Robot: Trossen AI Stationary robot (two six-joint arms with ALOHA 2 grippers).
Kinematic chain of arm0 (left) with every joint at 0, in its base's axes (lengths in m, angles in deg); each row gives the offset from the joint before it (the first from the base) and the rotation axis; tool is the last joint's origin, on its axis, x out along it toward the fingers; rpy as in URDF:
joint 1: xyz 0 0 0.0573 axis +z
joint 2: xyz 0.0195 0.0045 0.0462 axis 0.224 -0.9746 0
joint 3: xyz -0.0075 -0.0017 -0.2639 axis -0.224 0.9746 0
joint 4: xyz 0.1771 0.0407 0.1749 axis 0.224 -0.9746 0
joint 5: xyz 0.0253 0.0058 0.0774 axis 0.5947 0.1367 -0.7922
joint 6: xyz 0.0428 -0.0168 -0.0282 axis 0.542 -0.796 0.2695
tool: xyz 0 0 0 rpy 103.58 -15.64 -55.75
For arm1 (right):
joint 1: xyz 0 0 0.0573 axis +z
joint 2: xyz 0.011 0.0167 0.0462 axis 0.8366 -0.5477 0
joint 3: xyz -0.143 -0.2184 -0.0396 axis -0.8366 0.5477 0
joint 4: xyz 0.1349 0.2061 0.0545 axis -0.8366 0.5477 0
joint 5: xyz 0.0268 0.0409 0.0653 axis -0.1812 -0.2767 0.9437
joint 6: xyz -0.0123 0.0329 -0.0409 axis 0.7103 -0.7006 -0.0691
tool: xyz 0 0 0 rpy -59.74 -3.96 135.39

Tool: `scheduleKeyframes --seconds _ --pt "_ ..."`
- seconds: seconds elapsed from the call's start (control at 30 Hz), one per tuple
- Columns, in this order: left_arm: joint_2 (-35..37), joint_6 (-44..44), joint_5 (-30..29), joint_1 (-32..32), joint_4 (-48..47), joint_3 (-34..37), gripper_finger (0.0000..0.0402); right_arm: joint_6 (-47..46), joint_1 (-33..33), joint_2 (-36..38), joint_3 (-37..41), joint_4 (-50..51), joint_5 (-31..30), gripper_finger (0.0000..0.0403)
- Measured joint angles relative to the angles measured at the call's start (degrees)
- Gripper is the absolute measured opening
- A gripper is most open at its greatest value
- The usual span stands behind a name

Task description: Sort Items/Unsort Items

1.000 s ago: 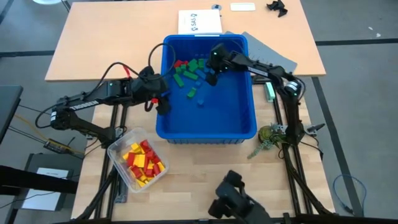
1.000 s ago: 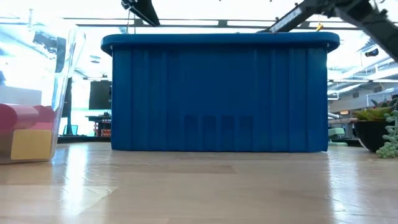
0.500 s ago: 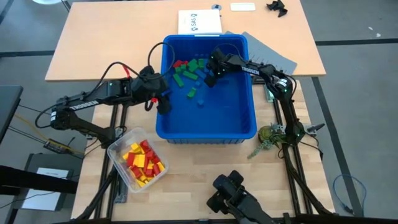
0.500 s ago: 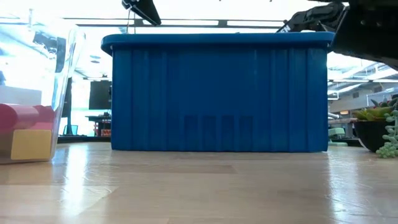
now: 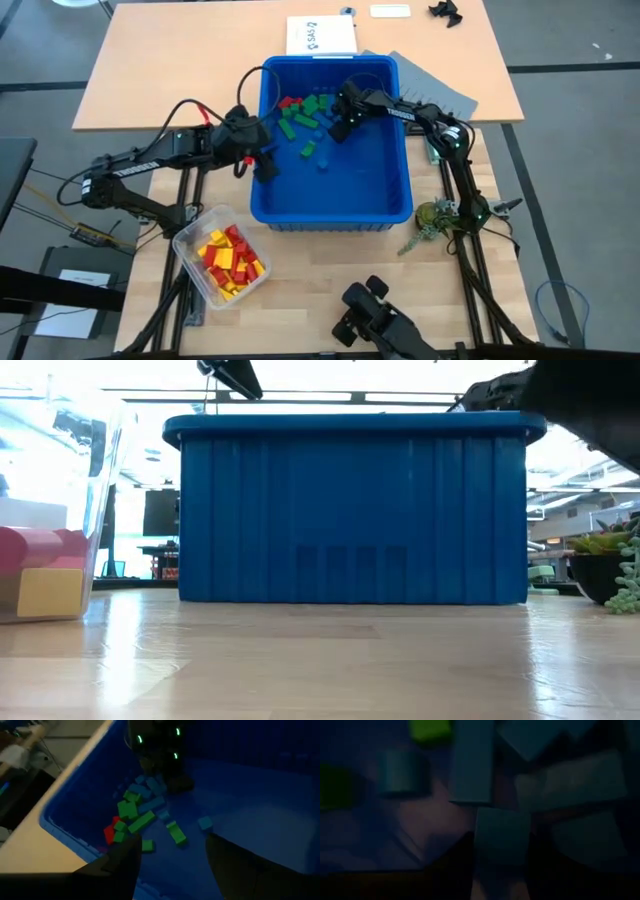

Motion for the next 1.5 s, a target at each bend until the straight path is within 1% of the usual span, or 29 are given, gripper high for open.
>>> scheduleKeyframes --seconds 0.1,0.2,0.33,0.43,0.5,0.57,0.63,0.77,0.87,0.93,1.03,1.13,1.2,1.3,1.5 --pt "-0.36 -0.58 3.10 0.02 -0.27 0.02 0.0229 1.12 0.77 4.58 0.02 1.63 1.76 0.0129" --pt "-0.85 -0.63 4.19 -0.04 -0.18 0.02 0.0229 1.15 1.82 10.24 -0.05 3.39 6.28 0.0129" --pt "-1.46 -0.37 3.85 -1.16 0.87 0.08 0.0229 0.69 4.08 18.22 -0.05 4.15 15.38 0.0129" --pt "-1.25 -0.41 1.45 -2.64 6.19 2.03 0.0229 0.36 5.95 23.49 0.63 2.70 22.53 0.0129" --pt "-0.30 -0.22 0.17 -3.87 9.39 4.53 0.0229 -1.49 7.46 26.54 3.40 -0.61 25.88 0.0129" --pt "0.29 1.17 -1.71 -5.24 15.36 7.28 0.0229 -4.50 8.97 29.53 7.34 -5.71 28.53 0.0129" --pt "1.26 4.23 -3.20 -6.53 21.98 10.72 0.0229 -8.08 10.39 32.42 11.94 -12.21 31.06 0.0129" --pt "1.33 12.38 -3.45 -8.77 36.15 16.87 0.0229 -17.22 13.35 36.25 21.68 -28.37 34.48 0.0129" --pt "1.19 17.91 -3.40 -9.77 44.45 20.17 0.0229 -24.83 15.44 38.14 27.96 -41.16 36.65 0.0129" --pt "1.14 20.26 -3.39 -9.92 48.98 22.11 0.0229 -29.00 17.21 38.34 30.84 -49.45 37.15 0.0129" --pt "1.12 22.01 -3.32 -9.90 54.57 23.51 0.0229 -32.97 19.73 37.84 33.46 -56.44 37.98 0.0129" --pt "1.21 23.56 -2.84 -9.99 55.87 23.78 0.0229 -33.49 21.12 37.62 33.83 -58.38 37.68 0.0129" --pt "1.22 23.58 -1.25 -9.92 56.01 23.78 0.0229 -33.52 21.79 37.50 33.83 -59.19 35.95 0.0129" --pt "1.10 23.40 2.36 -9.90 57.71 23.61 0.0229 -34.39 22.14 37.29 33.83 -61.63 35.56 0.0129" --pt "1.11 23.41 5.38 -9.84 59.44 23.71 0.0229 -34.51 22.67 37.17 33.90 -62.13 34.88 0.0129"
